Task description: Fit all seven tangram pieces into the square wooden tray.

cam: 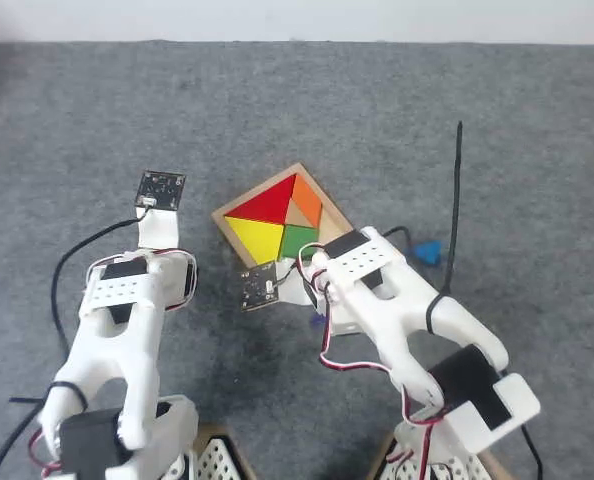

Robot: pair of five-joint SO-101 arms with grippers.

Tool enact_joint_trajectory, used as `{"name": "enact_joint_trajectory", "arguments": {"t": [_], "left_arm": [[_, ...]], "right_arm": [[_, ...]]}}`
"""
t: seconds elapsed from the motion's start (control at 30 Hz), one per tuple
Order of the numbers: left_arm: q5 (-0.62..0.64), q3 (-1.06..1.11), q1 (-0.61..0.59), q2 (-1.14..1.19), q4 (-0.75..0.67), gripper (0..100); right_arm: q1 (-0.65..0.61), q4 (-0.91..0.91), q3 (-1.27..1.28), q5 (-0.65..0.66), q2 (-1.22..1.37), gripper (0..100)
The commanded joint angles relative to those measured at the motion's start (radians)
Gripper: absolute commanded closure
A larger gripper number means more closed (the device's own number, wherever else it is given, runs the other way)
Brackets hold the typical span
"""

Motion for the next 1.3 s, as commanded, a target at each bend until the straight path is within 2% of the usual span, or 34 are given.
{"name": "enact_joint_trajectory", "arguments": {"t": [0.0,0.1,0.27,0.4,0.5,0.67,0.77,0.97,1.2,1.27], "left_arm": [[-0.011,-0.004,0.006,-0.008,-0.014,88],[-0.011,-0.004,0.006,-0.008,-0.014,88],[-0.011,-0.004,0.006,-0.008,-0.014,88],[-0.011,-0.004,0.006,-0.008,-0.014,88],[-0.011,-0.004,0.006,-0.008,-0.014,88],[-0.011,-0.004,0.006,-0.008,-0.014,88],[-0.011,-0.004,0.006,-0.008,-0.014,88],[-0.011,-0.004,0.006,-0.008,-0.014,88],[-0.011,-0.004,0.006,-0.008,-0.014,88],[-0.011,-0.004,0.006,-0.008,-0.014,88]], "right_arm": [[0.027,0.018,-0.051,0.012,-0.047,70.3],[0.018,0.056,-0.051,0.014,-0.047,73.2],[-0.019,0.056,-0.052,0.008,0.005,89.5],[-0.054,0.056,-0.055,0.006,0.038,92.2],[-0.047,0.064,-0.058,0.006,0.033,89.8],[-0.013,0.065,-0.054,-0.008,-0.053,73.5],[-0.059,0.082,-0.038,0.021,-0.12,66.4],[-0.18,0.021,0.029,0.048,-0.11,67.0],[-0.18,-0.002,0.018,0.066,0.022,67.1],[-0.173,-0.002,0.015,0.075,0.035,70.0]]}}
